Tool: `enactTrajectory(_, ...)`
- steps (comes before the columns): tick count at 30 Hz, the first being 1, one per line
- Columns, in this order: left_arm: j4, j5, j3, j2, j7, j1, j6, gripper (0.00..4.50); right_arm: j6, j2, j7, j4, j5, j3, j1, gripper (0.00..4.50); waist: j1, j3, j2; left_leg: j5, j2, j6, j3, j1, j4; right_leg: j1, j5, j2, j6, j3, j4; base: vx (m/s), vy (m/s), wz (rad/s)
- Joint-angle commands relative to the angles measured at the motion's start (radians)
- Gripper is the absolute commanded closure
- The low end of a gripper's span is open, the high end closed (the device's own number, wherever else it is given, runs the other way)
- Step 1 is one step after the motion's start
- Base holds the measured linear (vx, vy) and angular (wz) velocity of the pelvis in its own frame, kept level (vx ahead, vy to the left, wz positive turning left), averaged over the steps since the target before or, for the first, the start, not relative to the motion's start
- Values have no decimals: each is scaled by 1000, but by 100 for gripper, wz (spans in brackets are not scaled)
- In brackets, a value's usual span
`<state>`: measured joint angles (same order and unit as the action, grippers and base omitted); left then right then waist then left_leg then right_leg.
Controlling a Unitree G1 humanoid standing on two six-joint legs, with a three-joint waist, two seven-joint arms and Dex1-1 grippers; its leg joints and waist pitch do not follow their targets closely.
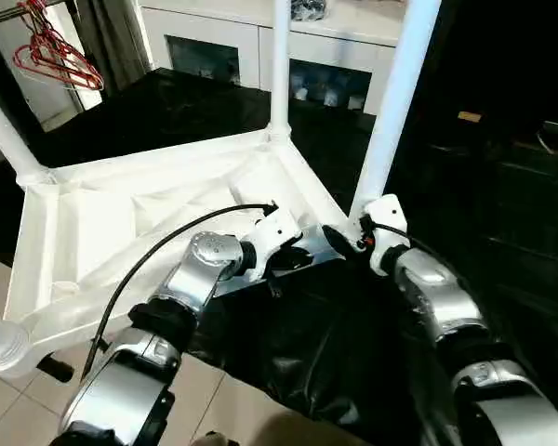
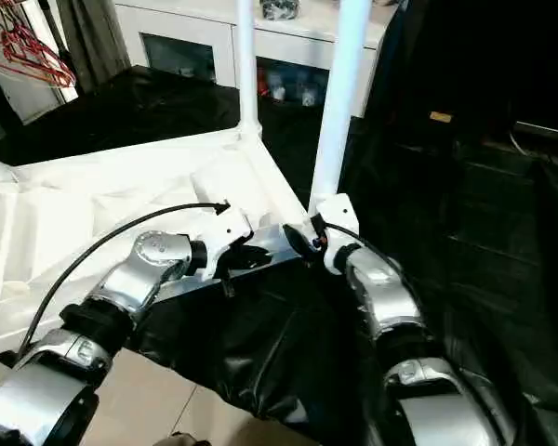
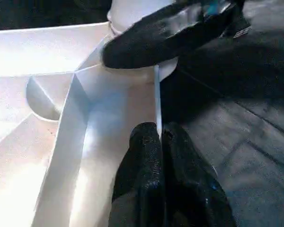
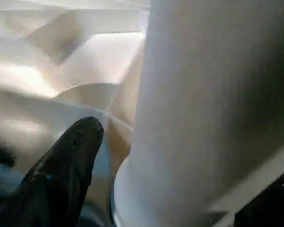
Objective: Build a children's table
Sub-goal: Rotate leg to tighten
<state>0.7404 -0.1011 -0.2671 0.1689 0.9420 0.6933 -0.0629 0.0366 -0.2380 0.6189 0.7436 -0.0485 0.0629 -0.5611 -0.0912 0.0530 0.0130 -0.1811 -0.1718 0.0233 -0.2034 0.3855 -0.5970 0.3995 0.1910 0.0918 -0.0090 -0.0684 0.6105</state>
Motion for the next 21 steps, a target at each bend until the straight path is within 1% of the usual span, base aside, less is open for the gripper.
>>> enactTrajectory(1, -34, 40, -27, -12, 70, -10, 44, 450, 4, 3, 98, -37, -9, 51, 13, 61, -5, -66, -12, -183, -67, -74, 31, -19, 72, -50, 98, 74, -249, 48, -66, 0, 0, 0)
enactTrajectory(2, -42, 42, -30, 5, 97, -16, 54, 450, 5, -22, 182, -70, -27, 67, 33, 61, -4, -66, -12, -180, -66, -76, 29, -20, 72, -48, 99, 74, -254, 48, -65, 0, 0, 0)
enactTrajectory(3, -50, 46, -31, 20, 122, -21, 59, 450, -3, -46, 257, -104, -47, 80, 52, 61, -7, -64, -17, -186, -66, -80, 29, -18, 71, -52, 115, 74, -251, 47, -68, 0, 0, 0)
enactTrajectory(4, -60, 50, -31, 33, 144, -27, 61, 450, -4, -64, 309, -126, -59, 87, 64, 61, -9, -62, -15, -198, -69, -83, 29, -17, 72, -49, 140, 75, -246, 47, -70, 0, 0, 0)
enactTrajectory(5, -60, 50, -31, 33, 144, -27, 61, 450, -4, -64, 309, -126, -59, 87, 64, 61, -11, -63, -14, -202, -70, -80, 29, -19, 73, -49, 148, 75, -245, 47, -70, 0, 0, 0)
enactTrajectory(7, -98, 69, -32, 75, 221, -47, 71, 450, -32, -112, 430, -190, -100, 99, 96, 61, -14, -63, -14, -210, -72, -78, 30, -20, 74, -47, 162, 74, -246, 47, -70, 0, 0, 0)
enactTrajectory(8, -106, 73, -31, 83, 235, -51, 71, 450, -37, -121, 449, -200, -105, 100, 101, 86, -15, -63, -14, -213, -73, -77, 30, -19, 74, -47, 164, 75, -246, 47, -69, 0, 0, 0)
enactTrajectory(9, -117, 79, -30, 94, 254, -57, 65, 450, -42, -133, 471, -213, -109, 104, 109, 94, -14, -63, -14, -213, -73, -76, 30, -19, 75, -45, 165, 73, -247, 47, -69, 0, 0, 0)
enactTrajectory(11, -127, 83, -29, 103, 268, -63, 61, 450, -44, -143, 485, -222, -109, 106, 113, 94, -13, -63, -13, -214, -72, -68, 29, -20, 75, -42, 168, 73, -255, 48, -69, 0, 0, 0)
enactTrajectory(12, -139, 88, -30, 114, 286, -69, 57, 450, -46, -155, 502, -234, -108, 113, 120, 113, -14, -63, -11, -215, -72, -64, 30, -21, 76, -42, 172, 75, -256, 48, -69, 0, 0, 0)
enactTrajectory(13, -152, 92, -32, 130, 305, -79, 55, 450, -55, -170, 524, -251, -105, 119, 128, 128, -15, -62, -13, -220, -73, -59, 30, -20, 77, -43, 173, 74, -252, 49, -69, 0, 0, 0)
enactTrajectory(14, -155, 92, -32, 133, 309, -80, 55, 450, -57, -172, 529, -254, -105, 120, 130, 136, -15, -63, -13, -212, -72, -62, 30, -21, 76, -43, 163, 75, -253, 49, -68, 0, 0, 0)
enactTrajectory(16, -160, 94, -33, 140, 317, -85, 54, 450, -56, -180, 538, -261, -99, 126, 134, 138, -15, -63, -12, -211, -72, -60, 30, -21, 76, -42, 167, 74, -255, 48, -69, 0, 0, 0)
enactTrajectory(17, -166, 96, -33, 146, 325, -88, 52, 450, -56, -187, 546, -270, -96, 130, 139, 157, -15, -62, -10, -219, -71, -54, 30, -21, 77, -42, 179, 74, -252, 48, -70, 0, 0, 0)
enactTrajectory(19, -175, 99, -31, 156, 339, -95, 51, 450, -64, -197, 561, -287, -98, 134, 146, 181, -16, -61, -11, -231, -72, -48, 31, -23, 79, -41, 190, 73, -247, 49, -71, 0, 0, 0)
enactTrajectory(20, -179, 100, -31, 160, 344, -98, 50, 450, -66, -199, 564, -293, -97, 136, 148, 188, -16, -62, -13, -232, -72, -48, 30, -23, 79, -41, 192, 74, -247, 49, -71, 0, 0, 0)
enactTrajectory(21, -181, 100, -30, 161, 346, -99, 49, 450, -66, -199, 566, -295, -97, 136, 148, 188, -16, -62, -13, -230, -72, -48, 31, -23, 78, -41, 189, 74, -246, 49, -70, 0, 0, 0)
